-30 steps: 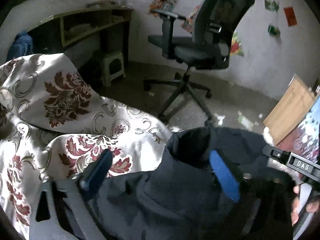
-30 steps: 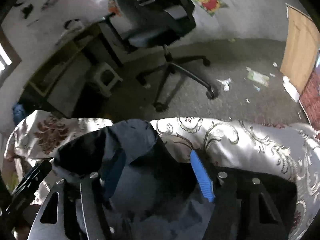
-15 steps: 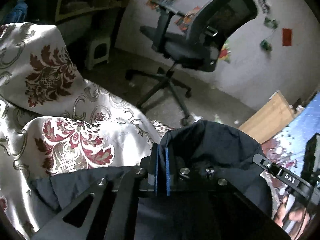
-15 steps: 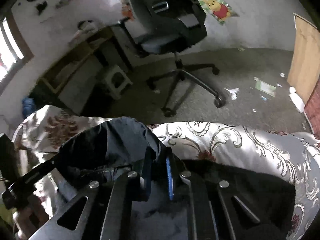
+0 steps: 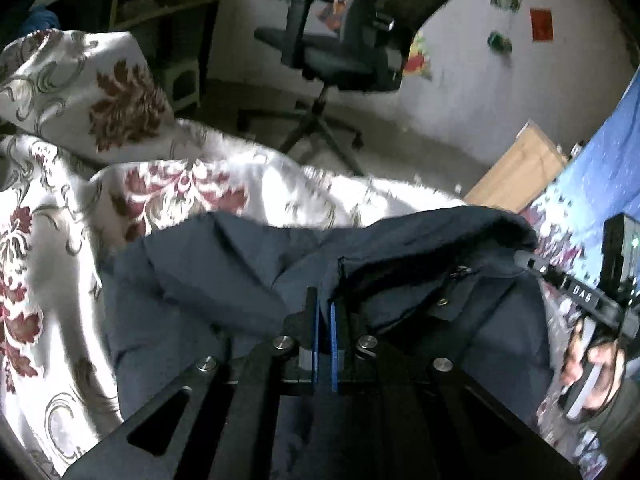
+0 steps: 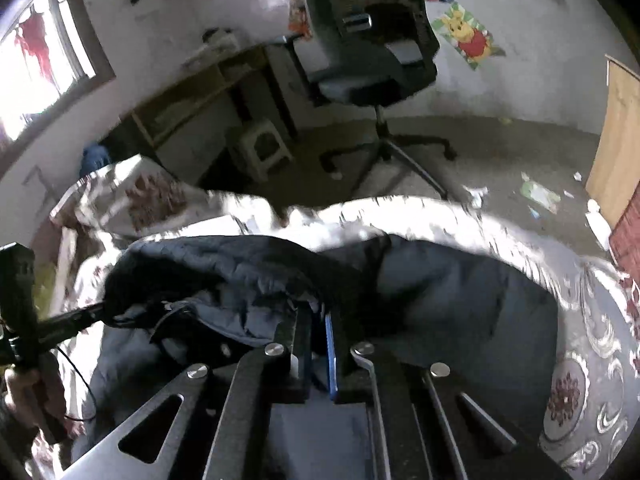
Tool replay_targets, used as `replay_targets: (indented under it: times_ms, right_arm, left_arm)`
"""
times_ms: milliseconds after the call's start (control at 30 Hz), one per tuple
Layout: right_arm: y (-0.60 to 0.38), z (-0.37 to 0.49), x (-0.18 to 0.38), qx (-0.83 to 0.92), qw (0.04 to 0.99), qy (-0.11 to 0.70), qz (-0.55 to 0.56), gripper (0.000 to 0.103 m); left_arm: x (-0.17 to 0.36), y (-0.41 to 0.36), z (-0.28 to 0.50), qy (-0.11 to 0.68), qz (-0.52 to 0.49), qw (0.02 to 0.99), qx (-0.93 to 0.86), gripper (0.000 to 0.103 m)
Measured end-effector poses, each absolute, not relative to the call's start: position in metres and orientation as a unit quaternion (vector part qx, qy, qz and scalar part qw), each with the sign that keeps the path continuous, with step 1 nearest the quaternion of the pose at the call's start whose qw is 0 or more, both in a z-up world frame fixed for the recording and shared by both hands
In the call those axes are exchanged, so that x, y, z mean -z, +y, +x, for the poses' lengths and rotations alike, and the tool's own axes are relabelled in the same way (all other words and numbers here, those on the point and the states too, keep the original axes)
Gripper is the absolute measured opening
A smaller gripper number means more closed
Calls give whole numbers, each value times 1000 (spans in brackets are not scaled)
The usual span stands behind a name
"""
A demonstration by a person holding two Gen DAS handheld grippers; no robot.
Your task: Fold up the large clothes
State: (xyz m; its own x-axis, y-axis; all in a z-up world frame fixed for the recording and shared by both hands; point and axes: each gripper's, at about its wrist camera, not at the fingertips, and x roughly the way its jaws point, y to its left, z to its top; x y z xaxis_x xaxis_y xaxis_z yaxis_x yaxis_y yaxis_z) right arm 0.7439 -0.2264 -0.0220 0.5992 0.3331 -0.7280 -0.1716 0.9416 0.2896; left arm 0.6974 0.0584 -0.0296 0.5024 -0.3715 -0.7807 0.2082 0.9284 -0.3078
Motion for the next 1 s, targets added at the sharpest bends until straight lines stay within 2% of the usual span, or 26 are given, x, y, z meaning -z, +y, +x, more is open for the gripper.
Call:
replay_targets:
  times_ms: [233,433,467,533,600,667,767,833,1000]
  right_arm:
    - [-223,755,72,-115,870,472,84,5]
    - [-232,726,38,-157,883,437,65,11]
    - [-233,718,25,-169,889,422,56,14]
    - [-237,712,5,-183,898,396,62,34]
    - [-235,721,-13,-187,905,374,80,37]
    - [-226,743,-19,-183,904,374,93,37]
    - [-209,787,-4,-190,880,418,123,37]
    - [-203,800,12,-193,860,451,139,22]
    - [-191,792,40,-198,841,492,104,19]
  left_arm:
    - [86,47,715,540,-47,827,149,2]
    - [71,55,699,489,-30,851,191,2]
    - [69,58,697,482,-31,853,199,2]
    - [69,58,695,479,-26,853,204,2]
    - [70,55,694,479,-20,853,205,2]
    - [70,54,692,476,-17,855,207,2]
    - [66,52,691,470,-14,857,210,2]
    - [61,53,690,465,-12,861,203,3]
    - [39,48,680,428,21,886,176,5]
